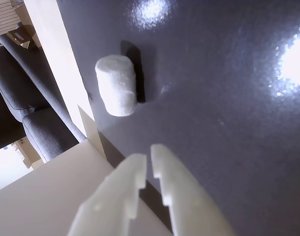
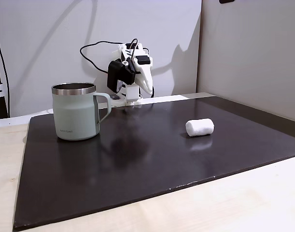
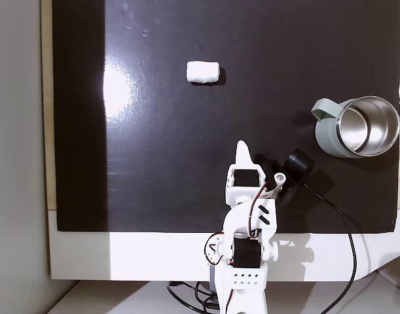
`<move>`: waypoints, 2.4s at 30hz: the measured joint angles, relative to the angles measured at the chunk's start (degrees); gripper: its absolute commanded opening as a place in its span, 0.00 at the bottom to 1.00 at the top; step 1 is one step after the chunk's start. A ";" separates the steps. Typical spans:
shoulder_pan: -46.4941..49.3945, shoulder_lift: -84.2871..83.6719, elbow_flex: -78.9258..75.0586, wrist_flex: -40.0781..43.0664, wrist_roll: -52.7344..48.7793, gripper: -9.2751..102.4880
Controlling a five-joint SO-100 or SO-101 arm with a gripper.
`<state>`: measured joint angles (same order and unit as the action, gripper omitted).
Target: Grasp a gauze and put it in the cup.
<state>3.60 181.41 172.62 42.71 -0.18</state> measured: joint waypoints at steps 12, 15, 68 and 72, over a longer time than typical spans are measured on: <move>-1.41 0.00 0.00 0.00 -1.85 0.08; -2.11 0.00 0.00 0.00 -1.85 0.08; -10.81 -103.80 -101.78 34.45 22.41 0.32; -12.48 -112.94 -112.59 40.17 23.03 0.32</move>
<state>-8.88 68.47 60.03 82.88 22.85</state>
